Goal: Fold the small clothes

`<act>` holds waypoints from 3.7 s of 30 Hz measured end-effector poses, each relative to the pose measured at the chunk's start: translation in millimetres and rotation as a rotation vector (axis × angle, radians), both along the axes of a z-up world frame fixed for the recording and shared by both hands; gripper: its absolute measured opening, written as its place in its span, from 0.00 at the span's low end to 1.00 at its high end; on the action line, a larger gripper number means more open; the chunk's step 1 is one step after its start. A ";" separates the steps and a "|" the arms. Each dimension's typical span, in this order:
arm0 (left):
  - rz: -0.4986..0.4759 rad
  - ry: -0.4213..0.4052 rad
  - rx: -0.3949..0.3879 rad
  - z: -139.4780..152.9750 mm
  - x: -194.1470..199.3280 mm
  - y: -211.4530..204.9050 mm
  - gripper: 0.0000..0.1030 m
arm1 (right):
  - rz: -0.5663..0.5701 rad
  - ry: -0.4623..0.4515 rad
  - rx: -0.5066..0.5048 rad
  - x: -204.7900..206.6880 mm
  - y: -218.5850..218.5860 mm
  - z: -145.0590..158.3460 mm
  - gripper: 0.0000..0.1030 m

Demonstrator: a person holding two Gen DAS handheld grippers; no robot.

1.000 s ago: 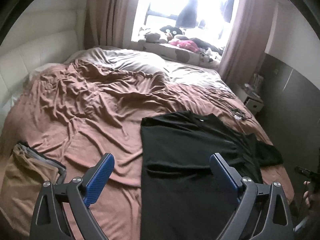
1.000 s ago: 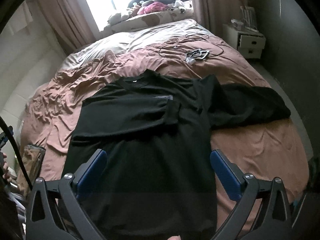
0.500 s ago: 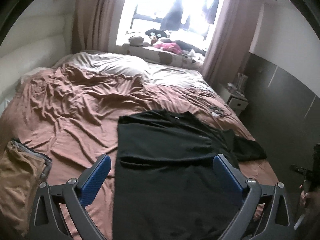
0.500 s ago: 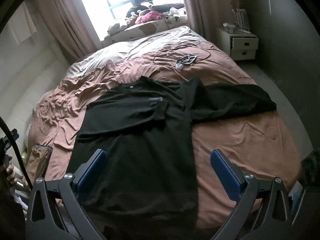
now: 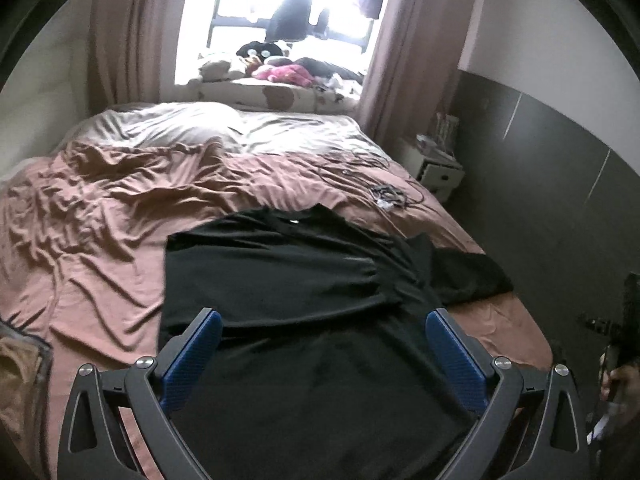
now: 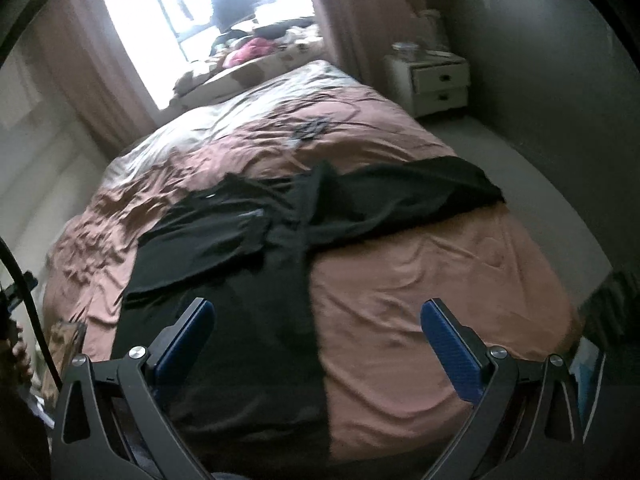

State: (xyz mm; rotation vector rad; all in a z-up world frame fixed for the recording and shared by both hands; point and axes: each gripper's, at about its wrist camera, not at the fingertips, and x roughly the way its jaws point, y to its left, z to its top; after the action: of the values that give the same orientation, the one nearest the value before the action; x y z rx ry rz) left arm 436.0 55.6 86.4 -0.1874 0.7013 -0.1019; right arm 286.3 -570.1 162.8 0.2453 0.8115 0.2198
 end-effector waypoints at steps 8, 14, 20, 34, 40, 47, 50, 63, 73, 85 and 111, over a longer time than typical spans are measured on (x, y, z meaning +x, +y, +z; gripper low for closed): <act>-0.036 0.025 -0.014 -36.2 39.4 -29.3 1.00 | -0.114 0.055 0.088 29.0 -42.2 -30.9 1.00; -0.033 0.047 0.024 -57.5 61.7 -38.8 0.99 | -0.187 0.021 0.222 49.1 -71.7 -52.6 0.86; -0.008 0.047 0.016 -77.0 75.6 -37.2 0.97 | -0.245 0.001 0.325 70.6 -79.4 -81.9 0.71; 0.107 0.173 -0.004 -167.9 124.7 -6.8 0.77 | -0.323 0.068 0.498 148.6 -96.8 -171.8 0.44; 0.166 0.186 -0.017 -190.3 118.0 9.5 0.76 | -0.357 0.094 0.556 185.3 -103.9 -205.4 0.44; 0.232 0.213 -0.042 -213.1 114.3 26.4 0.76 | -0.394 0.083 0.523 212.7 -104.3 -223.8 0.43; 0.245 0.219 -0.045 -217.8 113.5 31.4 0.76 | -0.459 0.098 0.503 218.8 -103.6 -233.4 0.29; 0.277 0.230 -0.013 -229.9 111.4 32.2 0.76 | -0.521 0.069 0.592 226.7 -98.9 -244.5 0.03; 0.299 0.209 -0.059 -226.4 108.9 37.9 0.76 | -0.429 -0.078 0.594 208.7 -88.9 -165.7 0.02; 0.312 0.208 -0.103 -230.0 103.5 37.3 0.76 | -0.211 -0.252 0.480 181.4 3.5 -45.6 0.02; 0.416 0.166 -0.125 -224.4 93.2 66.8 0.76 | 0.287 -0.128 0.340 242.4 203.7 -49.8 0.02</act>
State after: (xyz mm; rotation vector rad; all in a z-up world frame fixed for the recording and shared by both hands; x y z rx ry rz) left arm 529.2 122.4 -138.0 -0.4613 0.8083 0.2713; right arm 528.7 -366.3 113.1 0.4292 0.6771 0.6399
